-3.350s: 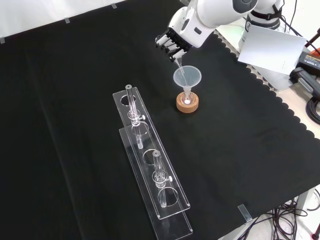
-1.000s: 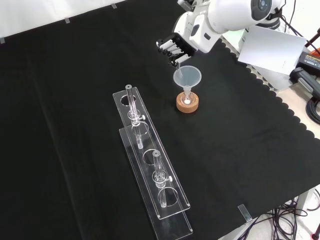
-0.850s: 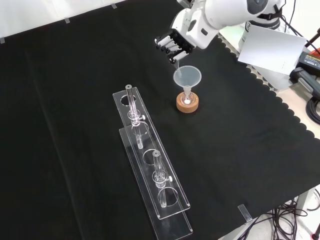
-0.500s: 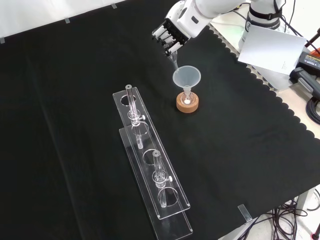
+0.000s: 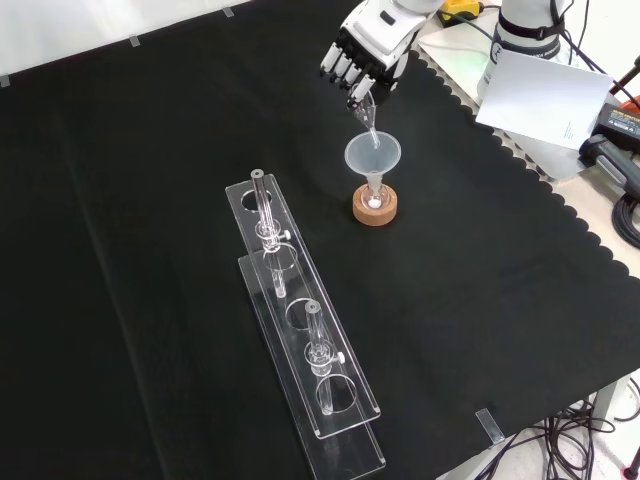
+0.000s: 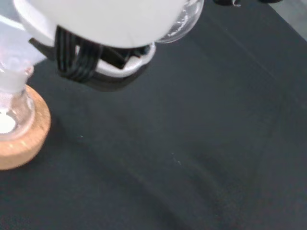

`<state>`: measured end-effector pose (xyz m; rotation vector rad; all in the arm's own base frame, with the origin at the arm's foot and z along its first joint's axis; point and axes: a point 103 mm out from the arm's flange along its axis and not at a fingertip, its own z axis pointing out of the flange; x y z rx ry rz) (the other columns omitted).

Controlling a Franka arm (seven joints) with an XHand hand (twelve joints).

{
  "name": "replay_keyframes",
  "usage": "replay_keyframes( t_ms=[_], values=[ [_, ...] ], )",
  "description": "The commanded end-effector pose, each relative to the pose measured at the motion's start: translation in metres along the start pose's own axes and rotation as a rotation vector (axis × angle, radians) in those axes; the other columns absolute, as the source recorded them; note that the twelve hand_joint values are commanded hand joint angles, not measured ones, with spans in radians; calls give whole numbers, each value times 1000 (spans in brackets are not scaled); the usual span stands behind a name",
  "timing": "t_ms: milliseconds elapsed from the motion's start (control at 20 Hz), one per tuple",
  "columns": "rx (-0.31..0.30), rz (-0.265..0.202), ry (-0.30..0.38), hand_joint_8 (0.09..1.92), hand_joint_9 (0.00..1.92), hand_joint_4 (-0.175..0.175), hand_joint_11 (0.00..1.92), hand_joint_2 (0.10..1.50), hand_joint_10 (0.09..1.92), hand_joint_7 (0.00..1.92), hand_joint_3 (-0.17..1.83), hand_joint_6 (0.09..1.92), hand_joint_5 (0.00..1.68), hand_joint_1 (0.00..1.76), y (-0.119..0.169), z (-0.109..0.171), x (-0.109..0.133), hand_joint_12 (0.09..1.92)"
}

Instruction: Pour all the NaCl from the weighing funnel into the round-bottom flask.

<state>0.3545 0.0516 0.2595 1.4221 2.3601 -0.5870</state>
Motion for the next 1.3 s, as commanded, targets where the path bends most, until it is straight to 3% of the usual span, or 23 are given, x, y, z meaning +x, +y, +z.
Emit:
replay_keyframes(
  t_ms=[50, 300, 650, 1000, 1300],
  values=[
    [-26, 50, 127, 206, 1494, 143, 1258, 490, 302, 1654, 826, 321, 1498, 1181, 0, -6, 5, 806],
    [-46, 90, 222, 206, 1494, 145, 1258, 490, 301, 1654, 826, 323, 1498, 1181, 4, -17, 3, 806],
    [-95, 132, 294, 204, 1495, 148, 1257, 491, 300, 1655, 826, 326, 1496, 1180, 4, -35, -7, 805],
    [-98, 179, 361, 202, 1495, 151, 1254, 490, 299, 1656, 827, 329, 1495, 1180, 13, -38, -10, 805],
    [-77, 186, 390, 201, 1495, 154, 1254, 490, 297, 1656, 827, 331, 1494, 1180, 25, -30, -5, 806]
  ],
)
